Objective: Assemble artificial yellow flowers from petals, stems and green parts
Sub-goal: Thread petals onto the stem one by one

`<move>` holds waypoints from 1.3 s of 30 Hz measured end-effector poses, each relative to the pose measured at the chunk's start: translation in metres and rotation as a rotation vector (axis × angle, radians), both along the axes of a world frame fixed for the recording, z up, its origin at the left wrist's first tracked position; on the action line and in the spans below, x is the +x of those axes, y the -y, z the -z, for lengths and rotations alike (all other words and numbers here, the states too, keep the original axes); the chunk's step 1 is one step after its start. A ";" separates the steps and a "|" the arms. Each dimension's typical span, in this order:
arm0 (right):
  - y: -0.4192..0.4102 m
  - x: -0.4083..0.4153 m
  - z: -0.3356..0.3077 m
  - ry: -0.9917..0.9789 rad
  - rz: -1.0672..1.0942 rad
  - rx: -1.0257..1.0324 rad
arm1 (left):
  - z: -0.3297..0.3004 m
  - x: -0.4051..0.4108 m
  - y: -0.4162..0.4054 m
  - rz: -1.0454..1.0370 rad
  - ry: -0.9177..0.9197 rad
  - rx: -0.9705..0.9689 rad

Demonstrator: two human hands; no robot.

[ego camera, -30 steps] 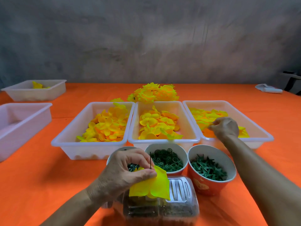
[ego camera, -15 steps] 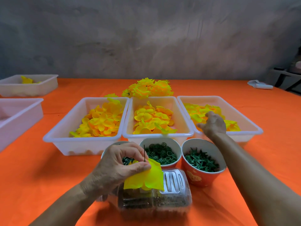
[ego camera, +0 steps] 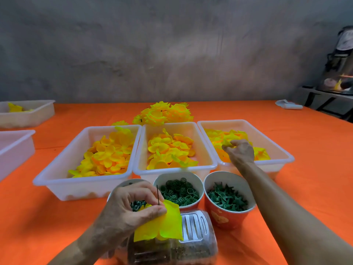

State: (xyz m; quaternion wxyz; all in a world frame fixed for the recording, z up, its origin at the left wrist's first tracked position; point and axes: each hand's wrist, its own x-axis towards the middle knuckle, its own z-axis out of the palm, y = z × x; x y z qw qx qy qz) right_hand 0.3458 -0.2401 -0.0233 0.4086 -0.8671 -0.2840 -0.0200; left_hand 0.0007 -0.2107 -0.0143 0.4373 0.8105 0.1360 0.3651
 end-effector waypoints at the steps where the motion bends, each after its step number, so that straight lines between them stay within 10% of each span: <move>1: 0.002 0.001 -0.001 -0.083 -0.018 0.134 | 0.000 0.000 0.000 0.002 0.000 -0.006; 5: 0.013 0.000 -0.008 -0.351 -0.143 0.616 | -0.002 0.000 0.000 0.003 0.004 -0.007; 13: 0.024 -0.026 -0.033 -0.490 -0.269 0.896 | -0.003 -0.002 0.003 -0.005 -0.003 0.014; 39: 0.044 -0.093 -0.068 -0.895 -0.378 0.874 | 0.003 -0.003 0.003 -0.040 0.010 0.013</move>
